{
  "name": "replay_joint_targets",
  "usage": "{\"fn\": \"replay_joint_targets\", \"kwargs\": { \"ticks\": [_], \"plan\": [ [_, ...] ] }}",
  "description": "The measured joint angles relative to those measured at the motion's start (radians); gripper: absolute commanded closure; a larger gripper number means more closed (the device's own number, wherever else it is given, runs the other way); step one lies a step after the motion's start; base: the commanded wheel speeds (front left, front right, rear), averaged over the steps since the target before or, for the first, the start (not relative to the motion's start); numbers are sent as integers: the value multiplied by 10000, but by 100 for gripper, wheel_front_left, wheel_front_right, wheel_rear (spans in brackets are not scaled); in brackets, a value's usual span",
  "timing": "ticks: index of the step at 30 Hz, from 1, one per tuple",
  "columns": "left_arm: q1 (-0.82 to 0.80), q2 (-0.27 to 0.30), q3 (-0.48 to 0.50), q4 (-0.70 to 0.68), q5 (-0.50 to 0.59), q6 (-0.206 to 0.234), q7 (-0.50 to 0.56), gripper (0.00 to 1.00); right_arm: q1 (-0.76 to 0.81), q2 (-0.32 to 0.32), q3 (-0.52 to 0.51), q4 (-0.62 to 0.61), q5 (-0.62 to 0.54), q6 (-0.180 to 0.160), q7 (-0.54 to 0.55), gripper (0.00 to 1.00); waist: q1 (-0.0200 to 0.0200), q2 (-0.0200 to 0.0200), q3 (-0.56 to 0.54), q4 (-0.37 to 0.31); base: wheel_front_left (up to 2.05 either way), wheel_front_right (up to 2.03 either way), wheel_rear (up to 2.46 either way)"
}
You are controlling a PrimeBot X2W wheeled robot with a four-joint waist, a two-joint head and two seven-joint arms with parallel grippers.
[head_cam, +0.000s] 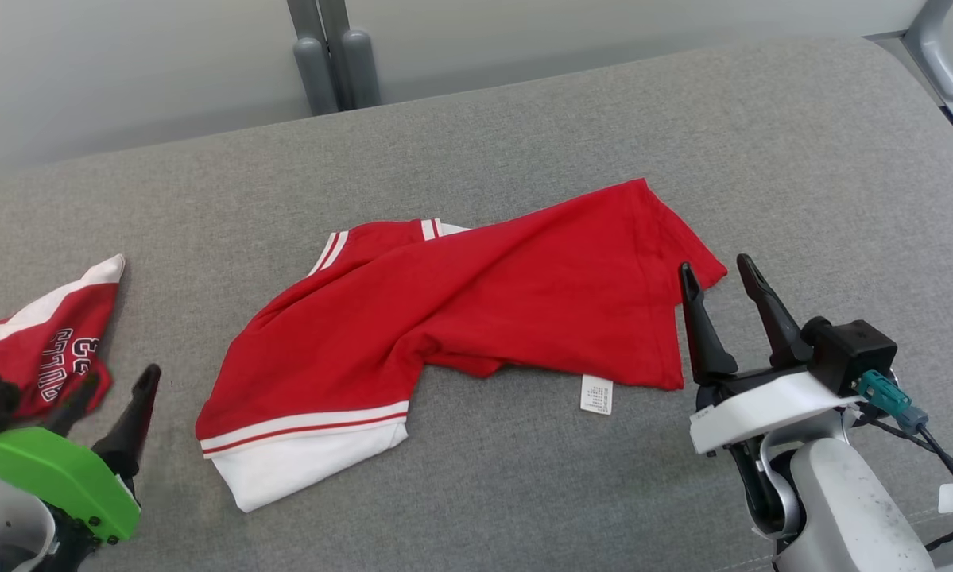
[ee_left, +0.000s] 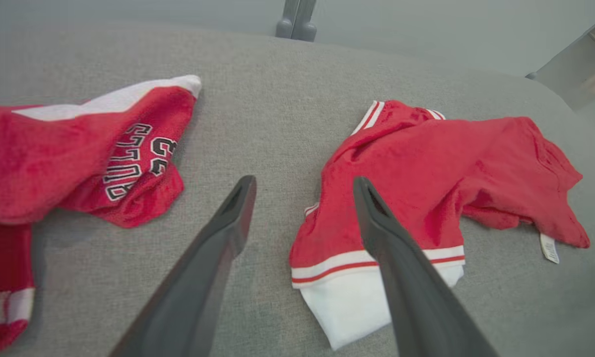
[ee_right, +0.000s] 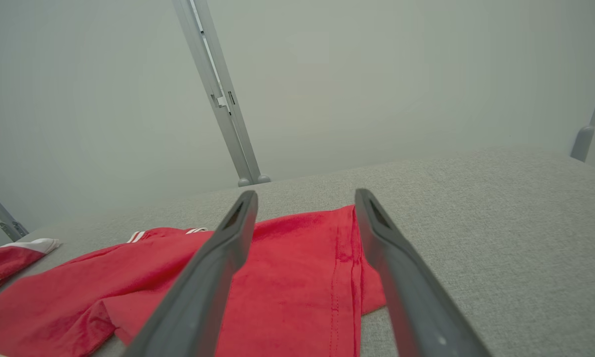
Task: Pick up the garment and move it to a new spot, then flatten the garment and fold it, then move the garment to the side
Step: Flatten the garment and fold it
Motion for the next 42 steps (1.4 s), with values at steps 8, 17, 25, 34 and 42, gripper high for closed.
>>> {"fn": "replay_joint_targets", "kwargs": {
  "ticks": [8,17,25,34,42],
  "plan": [
    [174,-692,-673,61,1705,658,-1638,0,-3,6,2,-13,0,0,0,0,0,0,89,56,0,0,0],
    [-37,-1210,-1733,1216,2268,627,-1338,0,-11,-127,90,19,-4,0,0,0,0,0,50,199,0,0,0],
    [-653,-1348,-2059,2635,2054,171,-740,0,-24,-171,251,81,2,0,0,0,0,0,85,254,0,0,0],
    [-1756,-1515,-2579,4052,1950,-675,-38,59,-127,-245,370,105,27,0,0,0,0,0,241,226,0,0,0],
    [-2304,-1120,-3009,3455,2092,-897,1158,100,-138,-244,301,128,31,0,0,0,0,0,192,144,0,0,0]
  ]
}}
